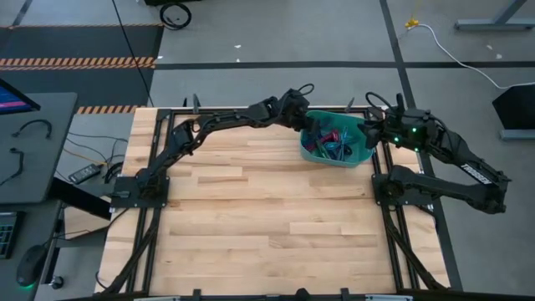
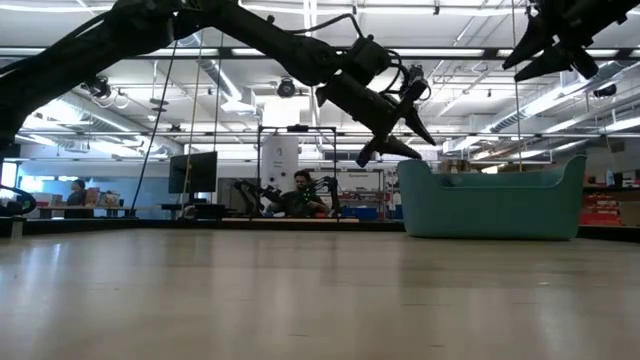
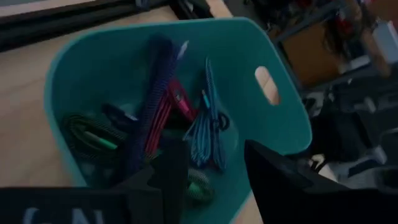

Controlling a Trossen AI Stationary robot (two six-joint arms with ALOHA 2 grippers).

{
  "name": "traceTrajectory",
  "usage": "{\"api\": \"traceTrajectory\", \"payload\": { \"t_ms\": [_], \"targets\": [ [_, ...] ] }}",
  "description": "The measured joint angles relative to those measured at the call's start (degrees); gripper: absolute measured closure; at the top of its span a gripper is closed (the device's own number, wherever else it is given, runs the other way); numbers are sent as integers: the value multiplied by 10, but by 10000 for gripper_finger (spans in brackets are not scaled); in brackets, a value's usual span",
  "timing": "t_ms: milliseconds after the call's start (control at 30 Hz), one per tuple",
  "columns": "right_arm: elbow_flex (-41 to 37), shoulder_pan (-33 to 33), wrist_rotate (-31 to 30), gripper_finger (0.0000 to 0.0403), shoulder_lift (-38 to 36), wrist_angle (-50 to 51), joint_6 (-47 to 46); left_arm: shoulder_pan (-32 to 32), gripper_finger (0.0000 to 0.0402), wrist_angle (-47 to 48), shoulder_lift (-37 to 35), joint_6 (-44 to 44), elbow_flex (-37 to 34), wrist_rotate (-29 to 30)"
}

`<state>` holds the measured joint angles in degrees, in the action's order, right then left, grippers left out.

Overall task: Pick and place USB-C Cables
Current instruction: Return to Home Position

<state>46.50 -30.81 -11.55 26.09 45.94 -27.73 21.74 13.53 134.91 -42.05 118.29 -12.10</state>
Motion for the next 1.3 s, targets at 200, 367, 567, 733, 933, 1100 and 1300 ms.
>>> {"api": "traceTrajectory", "payload": {
  "t_ms": [200, 367, 567, 733, 933, 1100, 1300],
  "targets": [
    [0, 0, 17, 230, 0, 14, -23, 1, 270, 38, -44, 93, 0, 4],
    [0, 9, 63, 236, 0, 14, -45, -2, 296, 106, -104, 167, 0, 1],
    [-4, 61, 128, 265, -11, -20, -40, -15, 340, 213, -184, 297, 1, -4],
    [-56, 125, 141, 314, -39, -189, -74, -18, 392, 316, -239, 370, -2, 2],
    [-146, 211, 143, 367, -62, -305, -45, -13, 385, 355, -301, 382, -69, 7],
    [-233, 251, 161, 393, -109, -350, -16, -14, 391, 359, -364, 351, -153, 2],
    [-340, 258, 161, 398, -186, -433, -5, -13, 394, 336, -448, 307, -259, -15]
  ]
}}
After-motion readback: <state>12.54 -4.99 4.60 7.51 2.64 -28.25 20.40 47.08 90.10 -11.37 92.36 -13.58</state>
